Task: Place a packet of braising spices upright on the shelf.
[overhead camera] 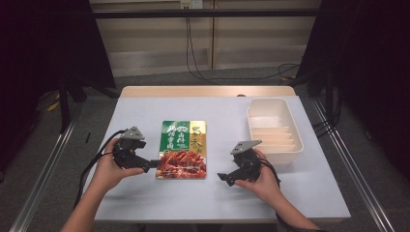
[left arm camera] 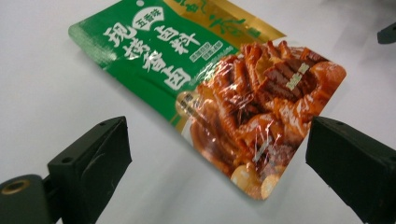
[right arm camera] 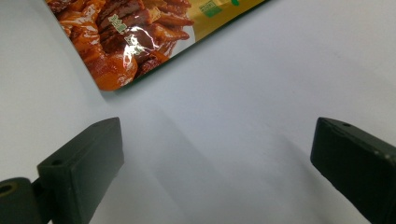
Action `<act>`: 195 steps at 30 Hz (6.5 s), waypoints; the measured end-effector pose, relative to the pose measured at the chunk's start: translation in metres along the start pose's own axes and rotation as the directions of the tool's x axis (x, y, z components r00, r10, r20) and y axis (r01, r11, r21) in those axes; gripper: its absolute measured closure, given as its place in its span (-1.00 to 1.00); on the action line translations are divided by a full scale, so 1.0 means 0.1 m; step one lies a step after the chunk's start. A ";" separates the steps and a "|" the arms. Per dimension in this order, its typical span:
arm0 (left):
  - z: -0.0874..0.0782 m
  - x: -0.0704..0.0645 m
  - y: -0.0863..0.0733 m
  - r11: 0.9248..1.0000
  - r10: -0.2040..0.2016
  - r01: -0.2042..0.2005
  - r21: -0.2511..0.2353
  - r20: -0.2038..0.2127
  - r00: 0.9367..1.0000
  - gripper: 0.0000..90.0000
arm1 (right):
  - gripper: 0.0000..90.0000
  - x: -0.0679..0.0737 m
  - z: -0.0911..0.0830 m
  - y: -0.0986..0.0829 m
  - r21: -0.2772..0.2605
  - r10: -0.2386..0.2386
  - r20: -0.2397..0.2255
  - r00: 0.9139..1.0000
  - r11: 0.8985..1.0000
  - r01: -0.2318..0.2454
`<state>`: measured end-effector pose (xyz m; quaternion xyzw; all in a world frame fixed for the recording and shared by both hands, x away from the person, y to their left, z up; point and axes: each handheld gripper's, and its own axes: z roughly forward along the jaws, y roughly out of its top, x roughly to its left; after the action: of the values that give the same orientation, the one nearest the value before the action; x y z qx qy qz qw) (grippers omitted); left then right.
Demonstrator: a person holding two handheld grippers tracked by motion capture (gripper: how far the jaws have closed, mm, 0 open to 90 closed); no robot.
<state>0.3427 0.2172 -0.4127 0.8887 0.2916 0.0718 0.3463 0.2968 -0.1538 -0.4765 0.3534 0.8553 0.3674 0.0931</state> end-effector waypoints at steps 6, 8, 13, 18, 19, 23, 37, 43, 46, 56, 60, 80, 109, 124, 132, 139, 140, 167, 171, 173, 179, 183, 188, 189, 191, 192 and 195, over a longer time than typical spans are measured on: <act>0.03 0.01 0.10 1.000 0.011 -0.011 0.020 0.001 1.000 -0.86 | -0.95 0.01 -0.01 0.01 -0.004 -0.002 -0.008 1.000 1.000 0.002; 0.04 0.02 0.13 1.000 -0.001 0.001 0.013 0.010 1.000 -0.86 | -0.95 0.00 -0.02 0.01 0.000 -0.008 -0.010 1.000 1.000 0.008; 0.03 0.03 0.20 1.000 0.010 -0.010 0.022 0.013 1.000 -0.86 | -0.95 0.00 -0.03 0.02 -0.003 -0.004 -0.015 1.000 1.000 0.004; 0.04 0.06 0.28 1.000 0.001 -0.002 0.023 0.005 1.000 -0.86 | -0.95 0.00 -0.04 0.02 -0.006 -0.005 -0.014 1.000 1.000 0.005; 0.05 0.07 0.30 1.000 0.002 -0.002 0.021 0.001 1.000 -0.86 | -0.95 0.01 -0.04 0.02 -0.007 -0.006 -0.012 1.000 1.000 0.006; 0.07 0.08 0.37 1.000 0.013 -0.013 0.015 0.000 1.000 -0.87 | -0.95 0.01 -0.04 0.03 -0.009 -0.005 -0.015 1.000 1.000 0.005; 0.36 0.31 0.68 0.992 0.043 -0.044 0.121 0.007 0.999 -0.86 | -0.93 0.03 -0.06 0.03 -0.016 -0.014 -0.019 1.000 1.000 0.014; 0.52 0.43 0.71 0.991 -0.010 0.011 0.136 -0.012 1.000 -0.86 | -0.93 0.04 -0.05 0.03 -0.011 -0.015 -0.021 1.000 1.000 0.015; 0.58 0.46 0.72 0.991 -0.036 0.038 0.125 -0.021 0.999 -0.86 | -0.93 0.04 -0.04 0.03 -0.015 -0.018 -0.022 1.000 1.000 0.018; 0.79 0.66 0.75 0.983 -0.047 0.053 0.173 -0.034 0.998 -0.86 | -0.93 0.05 -0.03 0.04 -0.011 -0.022 -0.023 0.999 1.000 0.022; 0.90 0.75 0.73 0.980 -0.058 0.067 0.189 -0.049 0.997 -0.86 | -0.93 0.06 -0.03 0.04 -0.011 -0.026 -0.022 0.999 1.000 0.026; 1.09 0.86 0.69 0.974 -0.147 0.144 0.174 0.002 0.989 -0.69 | -0.91 0.05 -0.02 0.04 -0.022 -0.036 -0.027 0.999 0.999 0.035; 0.96 0.93 0.72 0.970 -0.168 0.174 0.168 -0.047 0.985 -0.50 | -0.91 0.08 0.01 0.04 -0.007 -0.045 -0.033 0.998 0.999 0.045; 1.09 0.98 0.70 0.966 -0.205 0.207 0.157 -0.027 0.978 -0.47 | -0.91 0.07 0.02 0.04 -0.003 -0.051 -0.045 0.998 0.999 0.051; 0.90 0.95 0.74 0.981 -0.128 0.124 0.150 0.016 0.992 0.03 | -0.90 0.07 0.03 0.04 -0.008 -0.054 -0.047 0.997 0.999 0.054; 0.79 0.94 0.75 0.985 -0.059 0.054 0.162 0.023 0.998 0.69 | -0.90 0.08 0.04 0.04 -0.002 -0.055 -0.047 0.997 0.998 0.055; 0.79 0.94 0.75 0.985 -0.059 0.054 0.162 0.023 0.998 0.76 | -0.90 0.08 0.05 0.04 -0.005 -0.051 -0.047 0.998 0.999 0.051; 0.89 0.99 0.76 0.979 -0.042 0.037 0.202 0.021 0.999 0.65 | -0.90 0.09 0.09 0.03 0.016 -0.058 -0.052 0.997 0.998 0.059; 0.95 0.99 0.74 0.977 -0.059 0.052 0.208 0.028 0.998 0.50 | -0.90 0.09 0.09 0.03 0.017 -0.055 -0.055 0.997 0.998 0.056; 0.95 1.02 0.73 0.975 -0.052 0.045 0.216 0.028 0.998 0.50 | -0.90 0.09 0.09 0.03 0.013 -0.056 -0.050 0.997 0.998 0.057; 0.97 1.02 0.71 0.975 -0.069 0.064 0.213 0.020 0.997 0.43 | -0.90 0.10 0.09 0.04 0.017 -0.058 -0.048 0.997 0.998 0.059; 1.00 1.03 0.71 0.975 -0.061 0.055 0.217 0.020 0.998 0.35 | -0.90 0.10 0.10 0.04 0.015 -0.054 -0.051 0.997 0.998 0.055; 1.07 1.04 0.69 0.978 -0.070 0.064 0.198 0.023 0.997 0.24 | -0.90 0.10 0.10 0.03 0.015 -0.056 -0.051 0.997 0.998 0.057; 1.08 1.04 0.68 0.977 -0.076 0.071 0.200 0.017 0.997 0.22 | -0.90 0.10 0.10 0.03 0.017 -0.056 -0.048 0.997 0.998 0.057; 1.10 1.02 0.68 0.978 -0.111 0.109 0.177 0.005 0.994 0.21 | -0.90 0.10 0.10 0.03 0.014 -0.057 -0.059 0.997 0.998 0.057; 1.10 1.02 0.68 0.978 -0.111 0.109 0.177 0.005 0.994 0.21 | -0.90 0.09 0.10 0.03 0.019 -0.057 -0.061 0.997 0.998 0.059; 1.09 1.06 0.69 0.977 -0.078 0.074 0.202 0.011 0.997 0.17 | -0.90 0.09 0.10 0.03 0.019 -0.059 -0.063 0.996 0.998 0.060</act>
<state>0.4974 0.1744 -0.4570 0.9081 0.3278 0.0203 0.2599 0.2960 -0.1404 -0.4805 0.3170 0.8717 0.3663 0.0733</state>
